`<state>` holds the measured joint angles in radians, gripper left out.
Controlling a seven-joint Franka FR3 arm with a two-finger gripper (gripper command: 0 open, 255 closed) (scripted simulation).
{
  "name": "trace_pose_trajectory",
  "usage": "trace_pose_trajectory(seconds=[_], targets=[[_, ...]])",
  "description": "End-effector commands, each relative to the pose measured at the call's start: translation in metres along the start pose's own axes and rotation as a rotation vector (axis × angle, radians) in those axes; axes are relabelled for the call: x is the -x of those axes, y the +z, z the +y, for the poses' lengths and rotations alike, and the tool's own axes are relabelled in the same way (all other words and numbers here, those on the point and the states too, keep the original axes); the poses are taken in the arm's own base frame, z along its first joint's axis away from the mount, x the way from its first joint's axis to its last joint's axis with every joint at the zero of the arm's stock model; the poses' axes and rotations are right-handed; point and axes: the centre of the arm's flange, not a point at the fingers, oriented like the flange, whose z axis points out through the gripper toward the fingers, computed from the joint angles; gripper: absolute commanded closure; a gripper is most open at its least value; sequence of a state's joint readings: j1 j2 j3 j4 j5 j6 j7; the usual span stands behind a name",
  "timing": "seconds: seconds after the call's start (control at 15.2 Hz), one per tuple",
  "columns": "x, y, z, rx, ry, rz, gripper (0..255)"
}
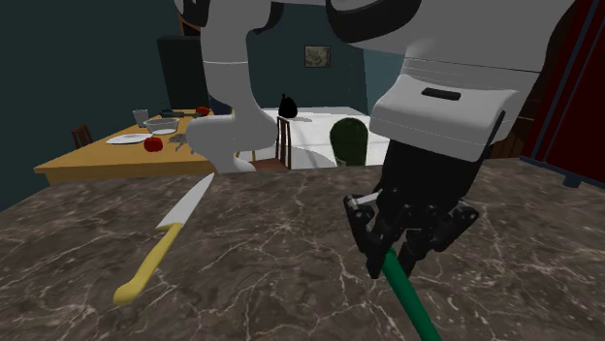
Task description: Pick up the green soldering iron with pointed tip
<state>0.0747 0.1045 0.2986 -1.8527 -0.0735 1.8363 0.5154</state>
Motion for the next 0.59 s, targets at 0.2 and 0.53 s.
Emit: trace_pose_trajectory(seconds=[0.2, 0.53], targets=[[0.0000, 0.0003, 0.0001, 0.000, 0.000, 0.000, 255], [0.0007, -0.0045, 0.0007, 0.000, 0.000, 0.000, 255]])
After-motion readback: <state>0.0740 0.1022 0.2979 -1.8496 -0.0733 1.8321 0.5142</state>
